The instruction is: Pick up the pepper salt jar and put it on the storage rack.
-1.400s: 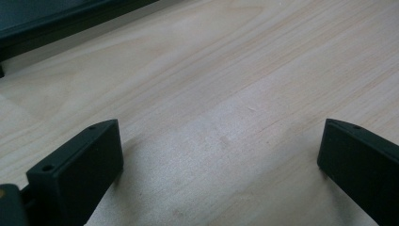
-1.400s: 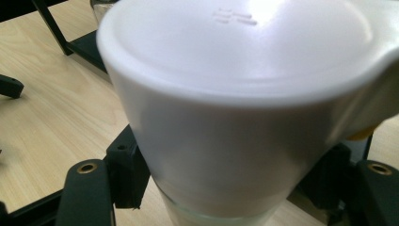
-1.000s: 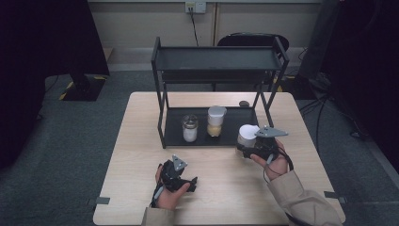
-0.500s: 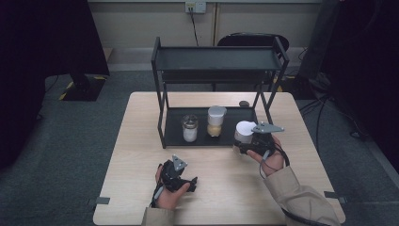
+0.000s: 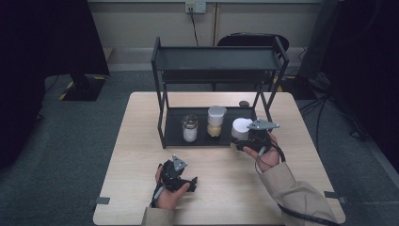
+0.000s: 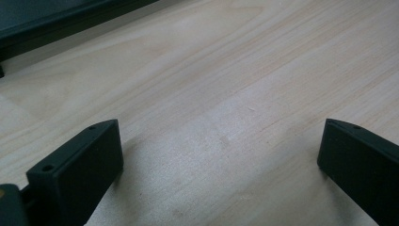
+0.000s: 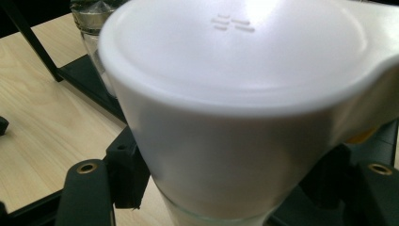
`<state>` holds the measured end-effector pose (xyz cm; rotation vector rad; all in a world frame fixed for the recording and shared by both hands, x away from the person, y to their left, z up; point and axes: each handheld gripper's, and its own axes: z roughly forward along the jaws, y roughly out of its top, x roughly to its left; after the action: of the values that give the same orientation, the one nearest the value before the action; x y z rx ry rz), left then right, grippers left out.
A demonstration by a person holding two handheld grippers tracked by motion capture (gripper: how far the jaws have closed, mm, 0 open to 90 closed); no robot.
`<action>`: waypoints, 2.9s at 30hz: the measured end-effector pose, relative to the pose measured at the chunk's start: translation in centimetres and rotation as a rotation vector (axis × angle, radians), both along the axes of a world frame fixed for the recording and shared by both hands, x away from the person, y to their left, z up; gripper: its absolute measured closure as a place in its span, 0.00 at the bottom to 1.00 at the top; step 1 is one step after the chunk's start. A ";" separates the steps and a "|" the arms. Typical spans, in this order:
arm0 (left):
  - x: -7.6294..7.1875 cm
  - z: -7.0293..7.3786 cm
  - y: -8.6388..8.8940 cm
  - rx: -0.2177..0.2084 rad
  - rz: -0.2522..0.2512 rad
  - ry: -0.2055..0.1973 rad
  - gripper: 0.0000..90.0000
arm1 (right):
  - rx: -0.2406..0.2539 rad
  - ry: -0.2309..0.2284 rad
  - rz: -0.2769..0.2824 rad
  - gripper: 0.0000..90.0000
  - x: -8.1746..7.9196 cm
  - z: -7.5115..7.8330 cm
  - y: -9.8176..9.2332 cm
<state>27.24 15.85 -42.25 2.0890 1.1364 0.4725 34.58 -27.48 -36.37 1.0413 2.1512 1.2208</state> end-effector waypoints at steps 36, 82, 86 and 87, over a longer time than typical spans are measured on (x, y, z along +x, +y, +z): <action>0.0 0.0 0.0 0.000 0.000 0.000 0.00 | 0.008 0.011 -0.046 0.34 2.9 0.6 0.9; 0.0 0.0 0.0 0.000 0.000 0.000 0.00 | -0.028 0.018 -0.104 0.34 6.2 -0.5 2.2; 0.0 0.0 0.0 0.000 0.000 0.000 0.00 | -0.028 0.016 -0.097 0.34 6.4 -0.7 2.3; 0.0 0.0 0.0 -0.001 0.000 0.000 0.00 | -0.029 0.017 -0.096 0.34 6.5 -0.7 2.3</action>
<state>27.24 15.85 -42.26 2.0883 1.1366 0.4721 41.04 -25.13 -37.07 1.1326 2.0992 1.1369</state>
